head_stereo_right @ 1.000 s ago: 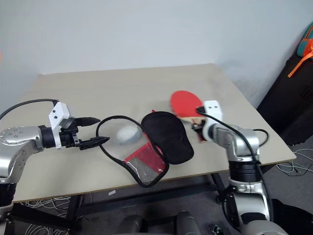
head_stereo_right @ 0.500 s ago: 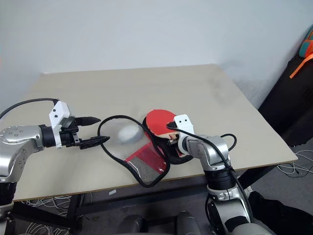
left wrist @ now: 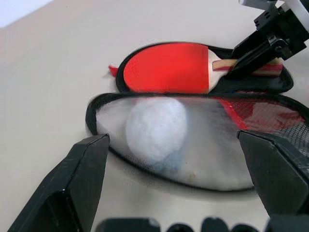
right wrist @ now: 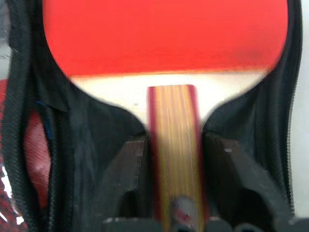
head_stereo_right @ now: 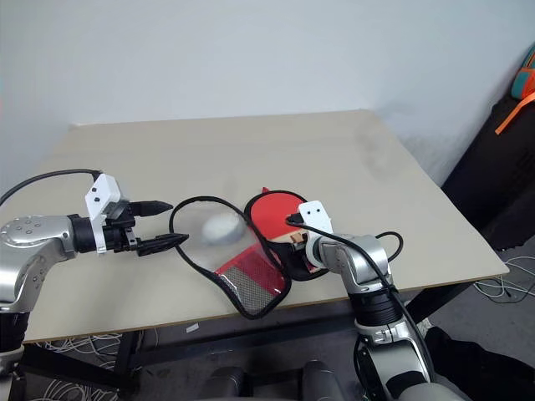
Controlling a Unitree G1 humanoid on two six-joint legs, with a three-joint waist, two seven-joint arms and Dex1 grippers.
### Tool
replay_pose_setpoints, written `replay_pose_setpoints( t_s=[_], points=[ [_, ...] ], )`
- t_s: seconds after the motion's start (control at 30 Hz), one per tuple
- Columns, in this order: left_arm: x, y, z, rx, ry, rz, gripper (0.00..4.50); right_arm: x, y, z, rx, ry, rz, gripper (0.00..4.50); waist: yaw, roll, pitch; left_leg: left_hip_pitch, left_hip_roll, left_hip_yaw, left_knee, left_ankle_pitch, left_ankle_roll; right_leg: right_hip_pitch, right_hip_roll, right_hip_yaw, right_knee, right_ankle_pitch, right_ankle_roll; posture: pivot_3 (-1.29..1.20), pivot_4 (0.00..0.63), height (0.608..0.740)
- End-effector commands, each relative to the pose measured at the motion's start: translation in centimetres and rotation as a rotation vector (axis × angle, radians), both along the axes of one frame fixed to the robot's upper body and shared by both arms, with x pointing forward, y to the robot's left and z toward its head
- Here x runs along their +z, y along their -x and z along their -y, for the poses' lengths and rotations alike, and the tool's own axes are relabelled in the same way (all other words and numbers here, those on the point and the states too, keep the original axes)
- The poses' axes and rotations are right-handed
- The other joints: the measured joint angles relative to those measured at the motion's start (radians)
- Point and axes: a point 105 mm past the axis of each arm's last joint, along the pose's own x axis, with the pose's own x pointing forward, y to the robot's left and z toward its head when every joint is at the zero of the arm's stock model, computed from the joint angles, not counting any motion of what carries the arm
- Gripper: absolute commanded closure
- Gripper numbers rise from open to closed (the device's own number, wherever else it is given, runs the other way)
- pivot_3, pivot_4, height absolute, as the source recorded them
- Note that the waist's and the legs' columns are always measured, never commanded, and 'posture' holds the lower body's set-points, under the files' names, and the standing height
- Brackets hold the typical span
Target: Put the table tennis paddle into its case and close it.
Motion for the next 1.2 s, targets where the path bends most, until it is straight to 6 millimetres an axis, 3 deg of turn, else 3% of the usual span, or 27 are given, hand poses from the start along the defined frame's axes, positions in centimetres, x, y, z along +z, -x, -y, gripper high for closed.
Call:
replay_pose_setpoints(
  t_s=[0.03,0.13,0.3,0.4,0.5,0.7,0.83,1.1,1.2],
  points=[
    [1.4,0.0,-0.5,0.007,-0.001,0.054,0.0,3.3,-0.5,0.2,0.042,-0.055,0.096,0.99,0.0,0.0,0.0,0.0,0.0,0.0,0.0,0.0,0.0,0.0,0.0,0.0,0.0,0.0,0.0,0.0,0.0,0.74],
    [1.5,0.3,-1.1,0.01,-0.005,0.048,0.0,5.5,0.2,0.9,0.168,-0.056,0.173,0.01,0.001,0.0,0.0,0.0,0.0,0.0,0.0,0.0,0.0,0.0,0.0,0.0,0.0,0.0,0.0,0.0,0.0,0.74],
    [1.5,1.0,-2.8,0.043,-0.018,0.028,0.0,8.9,1.5,2.3,0.352,-0.088,0.276,0.01,0.0,0.0,0.0,0.0,0.001,0.0,0.0,0.0,0.0,0.0,0.0,-0.001,-0.001,-0.001,0.001,0.0,0.0,0.74],
    [0.2,1.5,-4.1,0.084,-0.019,-0.013,0.58,10.6,0.1,4.7,0.328,-0.058,0.34,0.0,0.0,0.001,0.001,0.0,0.001,0.001,0.0,0.0,0.0,0.0,0.0,-0.001,-0.002,-0.001,0.001,0.0,0.0,0.74],
    [-1.2,1.7,-4.0,0.093,-0.005,-0.04,1.62,11.1,-0.7,5.5,0.304,-0.048,0.358,0.0,0.001,0.001,0.001,0.0,0.001,0.001,0.0,0.0,0.0,0.0,-0.001,-0.001,-0.002,-0.002,-0.001,0.0,0.0,0.74],
    [-4.9,1.4,0.3,0.018,0.032,-0.094,3.85,11.6,-1.4,5.3,0.295,-0.059,0.386,0.0,0.011,0.0,0.0,0.0,0.0,0.002,0.001,0.0,0.0,0.001,-0.002,0.0,-0.002,-0.001,0.001,0.0,0.0,0.74],
    [-4.8,1.0,4.3,-0.064,0.124,-0.083,3.85,11.7,-1.5,5.5,0.291,-0.052,0.39,0.0,0.025,-0.001,0.0,0.0,0.0,0.002,0.002,0.0,0.0,0.001,-0.001,0.0,-0.001,0.0,0.001,0.0,0.0,0.74],
    [-1.7,-0.1,13.1,-0.261,0.259,-0.022,3.85,11.8,-2.1,6.2,0.25,-0.057,0.402,0.0,0.027,-0.001,0.0,0.0,-0.001,0.002,0.003,0.0,0.001,0.003,-0.001,0.001,-0.001,0.0,0.001,0.0,0.0,0.74],
    [-2.3,-0.8,15.9,-0.278,0.24,-0.025,3.85,12.3,-2.6,7.0,0.224,-0.045,0.417,0.0,0.026,-0.001,0.0,0.0,-0.001,0.002,0.003,0.0,0.001,0.003,0.0,0.001,-0.001,0.0,0.001,0.0,0.0,0.74]
  ],
)
